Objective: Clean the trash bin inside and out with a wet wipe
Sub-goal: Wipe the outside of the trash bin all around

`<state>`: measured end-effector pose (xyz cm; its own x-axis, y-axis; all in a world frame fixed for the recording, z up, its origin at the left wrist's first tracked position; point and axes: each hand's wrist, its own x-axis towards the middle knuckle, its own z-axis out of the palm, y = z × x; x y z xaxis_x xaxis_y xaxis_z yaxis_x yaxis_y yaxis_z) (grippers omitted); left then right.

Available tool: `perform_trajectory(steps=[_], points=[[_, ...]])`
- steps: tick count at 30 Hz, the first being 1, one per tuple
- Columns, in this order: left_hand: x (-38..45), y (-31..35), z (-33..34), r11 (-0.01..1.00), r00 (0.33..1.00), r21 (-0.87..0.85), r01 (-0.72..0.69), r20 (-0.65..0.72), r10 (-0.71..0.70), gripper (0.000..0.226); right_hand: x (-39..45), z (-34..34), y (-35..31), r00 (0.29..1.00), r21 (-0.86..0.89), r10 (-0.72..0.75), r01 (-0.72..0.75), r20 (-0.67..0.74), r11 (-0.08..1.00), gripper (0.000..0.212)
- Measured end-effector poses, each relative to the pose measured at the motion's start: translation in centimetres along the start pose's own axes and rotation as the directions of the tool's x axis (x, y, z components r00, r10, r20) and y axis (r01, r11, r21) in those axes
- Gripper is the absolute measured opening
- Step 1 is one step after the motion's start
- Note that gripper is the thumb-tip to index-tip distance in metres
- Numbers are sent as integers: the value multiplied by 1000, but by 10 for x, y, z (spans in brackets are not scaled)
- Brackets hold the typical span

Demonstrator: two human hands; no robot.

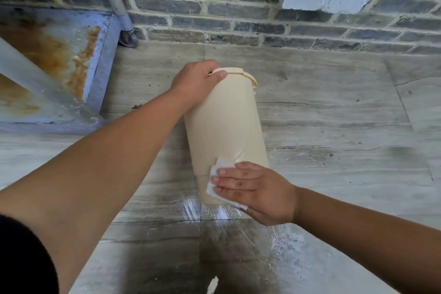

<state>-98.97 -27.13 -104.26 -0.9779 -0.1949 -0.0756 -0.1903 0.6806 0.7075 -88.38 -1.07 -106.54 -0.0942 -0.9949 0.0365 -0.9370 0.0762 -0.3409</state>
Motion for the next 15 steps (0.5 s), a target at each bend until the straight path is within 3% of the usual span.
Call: perform_trajectory(steps=[4, 6, 7, 9, 11, 12, 13, 15], points=[[3, 1, 2, 999, 999, -33, -35, 37, 36, 34, 7, -11, -10, 999, 114, -30, 31, -14, 993, 42], [4, -1, 2, 997, 998, -59, -41, 44, 44, 30, 14, -23, -11, 980, 308, 116, -62, -162, 949, 39], [4, -2, 2, 996, 998, -73, -43, 47, 46, 28, 18, -32, -10, 927, 443, 274, -140, -255, 885, 43], [3, -4, 2, 994, 998, -98, -44, 44, 48, 26, 28, -55, 3, 708, 721, 609, -206, -356, 661, 38], [3, -4, 2, 993, 999, -108, -35, 34, 38, 26, 36, -76, 32, 489, 829, 785, -197, -380, 524, 34], [3, -5, 2, 993, 999, -111, -30, 34, 34, 26, 38, -85, 47, 425, 828, 817, -225, -390, 513, 35], [2, -5, 2, 993, 999, -113, -26, 36, 31, 26, 41, -91, 58, 402, 809, 820, -259, -407, 528, 34], [2, -6, 2, 993, 999, -117, -26, 39, 30, 24, 49, -88, 71, 451, 769, 804, -323, -388, 552, 34]])
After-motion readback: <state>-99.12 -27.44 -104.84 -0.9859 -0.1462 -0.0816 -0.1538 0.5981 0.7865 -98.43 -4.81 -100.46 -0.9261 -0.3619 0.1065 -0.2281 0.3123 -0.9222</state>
